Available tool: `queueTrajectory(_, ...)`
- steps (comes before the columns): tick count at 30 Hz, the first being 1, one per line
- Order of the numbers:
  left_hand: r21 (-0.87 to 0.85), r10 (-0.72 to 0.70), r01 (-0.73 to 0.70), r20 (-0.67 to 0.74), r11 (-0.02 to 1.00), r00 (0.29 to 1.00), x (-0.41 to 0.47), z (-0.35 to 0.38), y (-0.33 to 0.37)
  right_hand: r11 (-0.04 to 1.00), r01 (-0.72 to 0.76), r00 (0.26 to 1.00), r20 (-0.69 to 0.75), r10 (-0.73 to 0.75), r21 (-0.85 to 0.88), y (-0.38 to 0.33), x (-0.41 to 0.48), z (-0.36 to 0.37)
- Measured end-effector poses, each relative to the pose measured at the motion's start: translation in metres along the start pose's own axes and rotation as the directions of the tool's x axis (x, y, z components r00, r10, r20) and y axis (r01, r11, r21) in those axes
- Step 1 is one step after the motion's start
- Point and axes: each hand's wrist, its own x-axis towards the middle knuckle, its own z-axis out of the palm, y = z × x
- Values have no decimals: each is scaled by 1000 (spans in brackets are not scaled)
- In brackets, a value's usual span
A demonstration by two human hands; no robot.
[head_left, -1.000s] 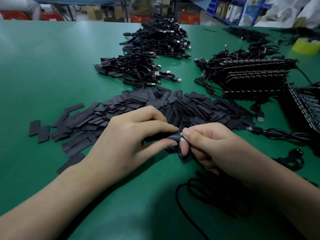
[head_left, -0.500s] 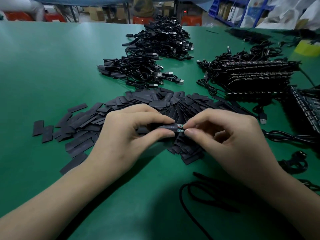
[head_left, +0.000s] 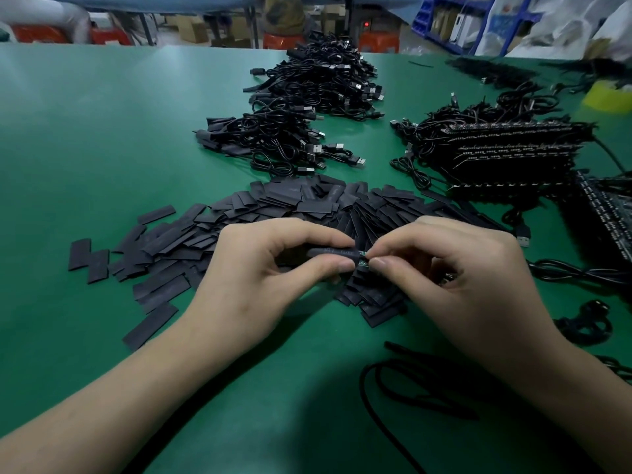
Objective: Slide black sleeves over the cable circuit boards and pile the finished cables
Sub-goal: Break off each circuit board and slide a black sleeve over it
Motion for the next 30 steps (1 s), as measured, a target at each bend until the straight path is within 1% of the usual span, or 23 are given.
queueTrajectory(4, -38, -24, 24, 3, 999, 1000, -1, 2, -2, 999, 19, 1000, -8, -20, -31, -1, -1, 1)
queueTrajectory(11, 34, 20, -20, -12, 999, 1000, -1, 5, 0, 1000, -30, 999, -24, 30, 7, -8, -3, 5)
queueTrajectory(12, 34, 22, -21, -24, 999, 999, -1, 5, 0, 998, -57, 998, -28, 57, 31, -8, -3, 5)
queueTrajectory(14, 24, 22, -21, -55, 1000, 998, -1, 5, 0, 975, -165, 985, -22, 170, 149, -8, -4, 4)
queueTrajectory(15, 17, 24, -23, -70, 1000, 997, -1, 4, 0, 944, -232, 971, 0, 239, 233, -7, -4, 4)
queueTrajectory(17, 32, 40, -38, -86, 999, 995, -1, 3, 0, 840, -356, 932, 87, 352, 409, -4, -3, 3)
queueTrajectory(18, 57, 56, -51, -87, 997, 995, -1, 2, 0, 779, -404, 912, 143, 384, 479, -3, -1, 2)
queueTrajectory(20, 96, 81, -73, -83, 993, 993, -1, 2, 0, 683, -462, 884, 227, 409, 566, -1, 1, 2)
queueTrajectory(24, 84, 103, -97, -67, 992, 992, 0, 2, 0, 496, -571, 816, 391, 425, 654, 1, 4, -2)
queueTrajectory(27, 73, 120, -116, -47, 991, 992, 0, 1, 0, 399, -630, 773, 492, 400, 666, 2, 5, -3)
queueTrajectory(30, 85, 148, -145, -32, 986, 988, 0, 0, 1, 323, -656, 750, 543, 378, 682, 2, 4, -1)
